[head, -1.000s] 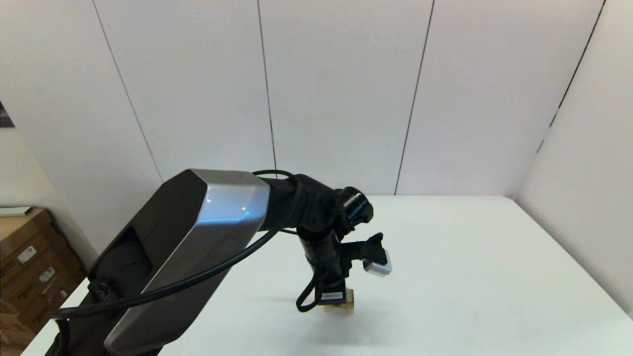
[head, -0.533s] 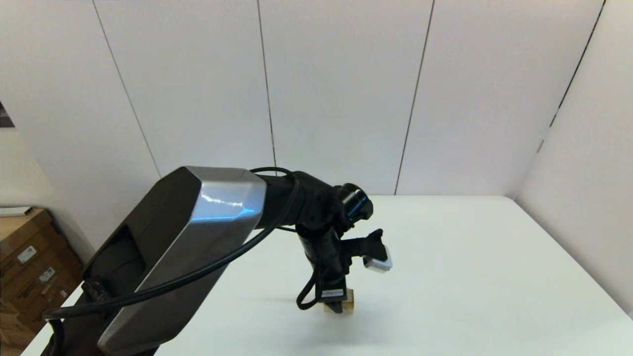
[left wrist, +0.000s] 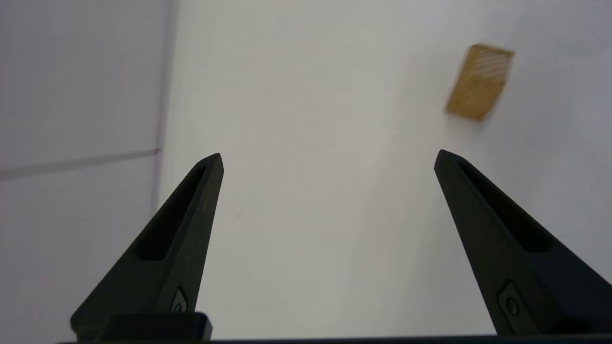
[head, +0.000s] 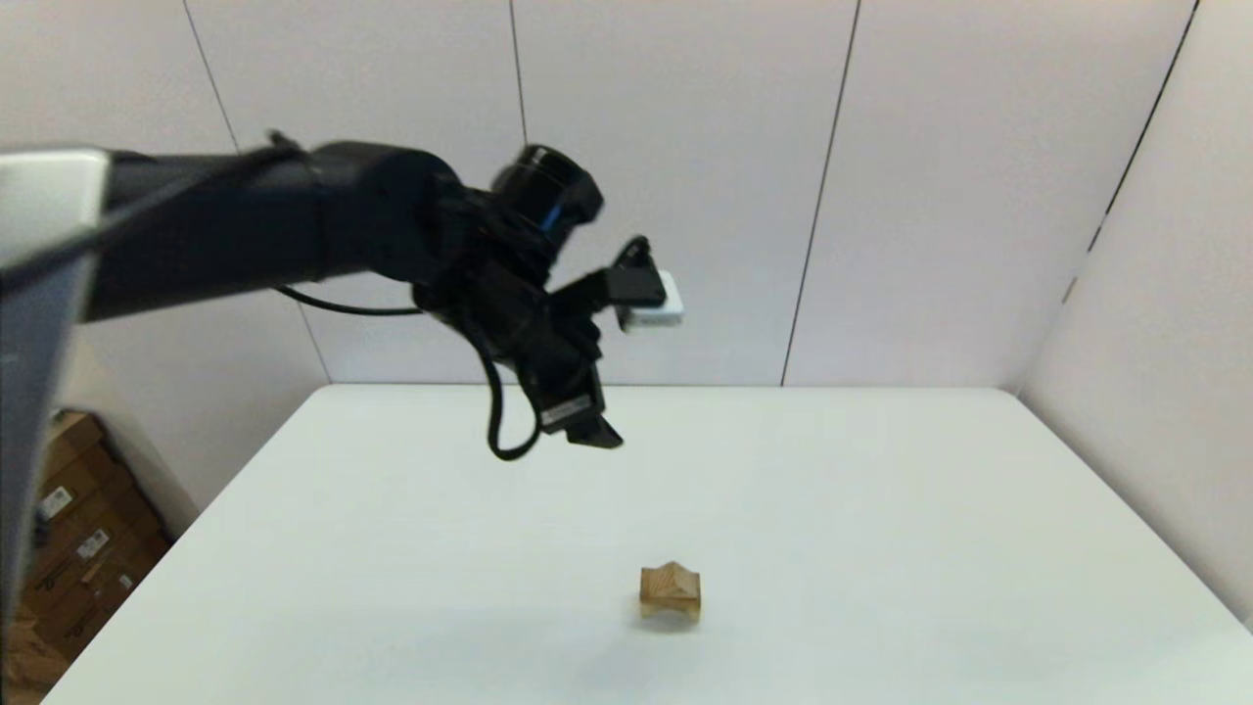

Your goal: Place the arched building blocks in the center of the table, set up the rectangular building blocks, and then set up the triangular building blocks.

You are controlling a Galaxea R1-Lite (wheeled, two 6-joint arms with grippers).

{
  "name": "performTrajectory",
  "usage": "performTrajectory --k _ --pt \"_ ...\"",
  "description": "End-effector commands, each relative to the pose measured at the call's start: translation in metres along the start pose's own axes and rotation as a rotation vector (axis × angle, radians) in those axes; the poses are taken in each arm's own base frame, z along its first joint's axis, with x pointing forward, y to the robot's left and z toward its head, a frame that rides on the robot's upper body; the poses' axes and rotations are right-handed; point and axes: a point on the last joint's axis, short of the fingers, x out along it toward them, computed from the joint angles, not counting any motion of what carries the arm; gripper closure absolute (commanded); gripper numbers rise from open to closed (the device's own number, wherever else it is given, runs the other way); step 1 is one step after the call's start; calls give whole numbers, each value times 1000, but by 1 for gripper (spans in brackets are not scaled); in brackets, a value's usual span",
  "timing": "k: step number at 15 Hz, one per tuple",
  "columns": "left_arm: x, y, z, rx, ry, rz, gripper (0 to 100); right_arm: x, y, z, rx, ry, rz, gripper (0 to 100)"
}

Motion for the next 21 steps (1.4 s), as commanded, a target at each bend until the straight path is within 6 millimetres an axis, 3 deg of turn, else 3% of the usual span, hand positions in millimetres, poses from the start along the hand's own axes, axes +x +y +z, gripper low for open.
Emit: performTrajectory --k 1,2,4,7,10,13,16,21 --pt "-185 -11 -72 -213 -86 345 0 0 0 0 0 -1 0 0" --pt "-216 -31 -90 -306 -111 425 0 0 0 0 0 -1 2 0" --pt "-253 -73 -118 -477 -161 547 0 0 0 0 0 -1 0 0" --pt "-270 -142 -149 -739 -291 656 0 0 0 0 0 1 2 0" --pt "-256 -214 -184 -884 -367 751 0 0 0 0 0 -1 0 0" --pt "-234 -271 -211 -893 -420 839 0 0 0 0 0 -1 0 0" --pt "-219 -296 -227 -840 -492 855 0 0 0 0 0 -1 0 0" --pt "-180 -306 -250 -799 -574 913 0 0 0 0 0 -1 0 0"
